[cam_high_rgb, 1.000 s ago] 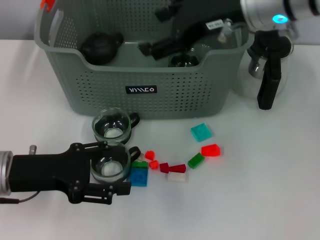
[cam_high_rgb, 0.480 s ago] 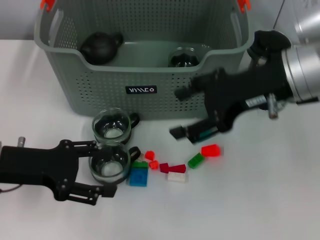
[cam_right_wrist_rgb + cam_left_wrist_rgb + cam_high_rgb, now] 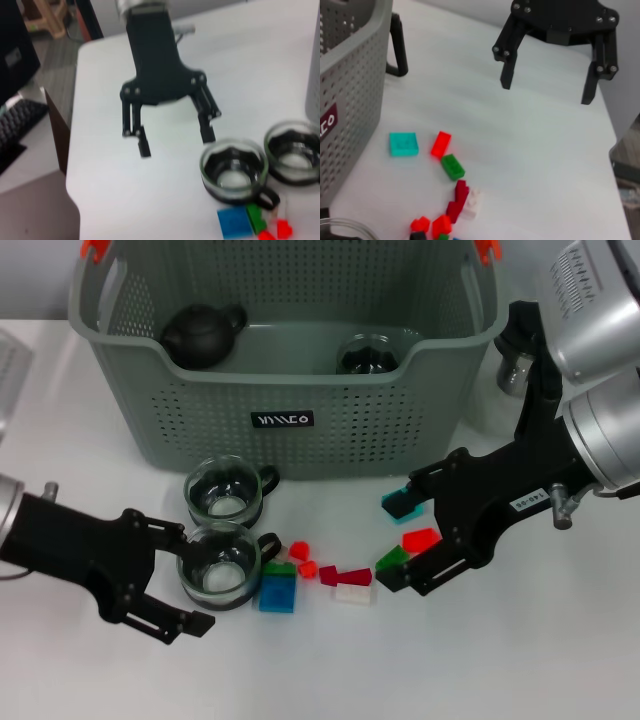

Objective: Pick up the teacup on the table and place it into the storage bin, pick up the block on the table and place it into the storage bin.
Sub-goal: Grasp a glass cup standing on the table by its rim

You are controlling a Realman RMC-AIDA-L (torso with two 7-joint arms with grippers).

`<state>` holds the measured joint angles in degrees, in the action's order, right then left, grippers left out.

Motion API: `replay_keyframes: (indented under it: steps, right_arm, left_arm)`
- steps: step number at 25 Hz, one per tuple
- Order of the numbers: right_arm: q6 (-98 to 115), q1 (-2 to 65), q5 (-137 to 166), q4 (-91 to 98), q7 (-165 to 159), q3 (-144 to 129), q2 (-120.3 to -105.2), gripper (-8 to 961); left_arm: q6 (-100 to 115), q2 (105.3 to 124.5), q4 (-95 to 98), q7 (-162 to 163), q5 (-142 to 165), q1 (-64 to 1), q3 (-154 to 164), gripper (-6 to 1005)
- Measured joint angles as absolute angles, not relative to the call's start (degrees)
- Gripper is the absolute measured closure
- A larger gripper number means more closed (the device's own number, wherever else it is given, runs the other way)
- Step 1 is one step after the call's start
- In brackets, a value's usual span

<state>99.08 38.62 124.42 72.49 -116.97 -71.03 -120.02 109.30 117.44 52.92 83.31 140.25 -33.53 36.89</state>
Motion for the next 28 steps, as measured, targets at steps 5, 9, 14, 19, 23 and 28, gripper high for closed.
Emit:
replay_keyframes:
  steps: [5, 9, 14, 19, 23, 28]
  right_arm:
    - [99.88, 39.27, 126.94, 72.28, -116.50, -70.69, -119.94, 53]
    - [99.44, 39.15, 127.12, 71.24, -115.48, -68.68, -119.77, 53]
    - [99.39, 39.41, 127.14, 70.23, -114.19, -66.64, -119.46, 53]
    - [98.53, 39.44, 127.17, 69.42, -113.45, -66.16, -119.48, 53]
    - [97.85, 39.83, 127.18, 68.15, -113.39, -66.07, -119.41, 53]
    - [96.94, 40.09, 127.14, 67.75, -112.89, -65.96, -119.48, 53]
  left_arm:
    - [105.93, 118.25, 53.70, 86.76, 142.62, -36.10, 42.12, 297]
    - [102.40, 119.61, 53.70, 88.38, 143.73, -36.96, 46.09, 298]
    - [101.12, 120.44, 53.91, 90.42, 143.95, -37.92, 49.62, 299]
    - [99.51, 120.51, 54.01, 91.58, 144.31, -38.76, 50.95, 300]
    - [99.45, 121.07, 56.36, 93.59, 146.77, -39.12, 52.20, 301]
    - [100.63, 122.08, 61.87, 96.51, 149.30, -38.94, 54.74, 302]
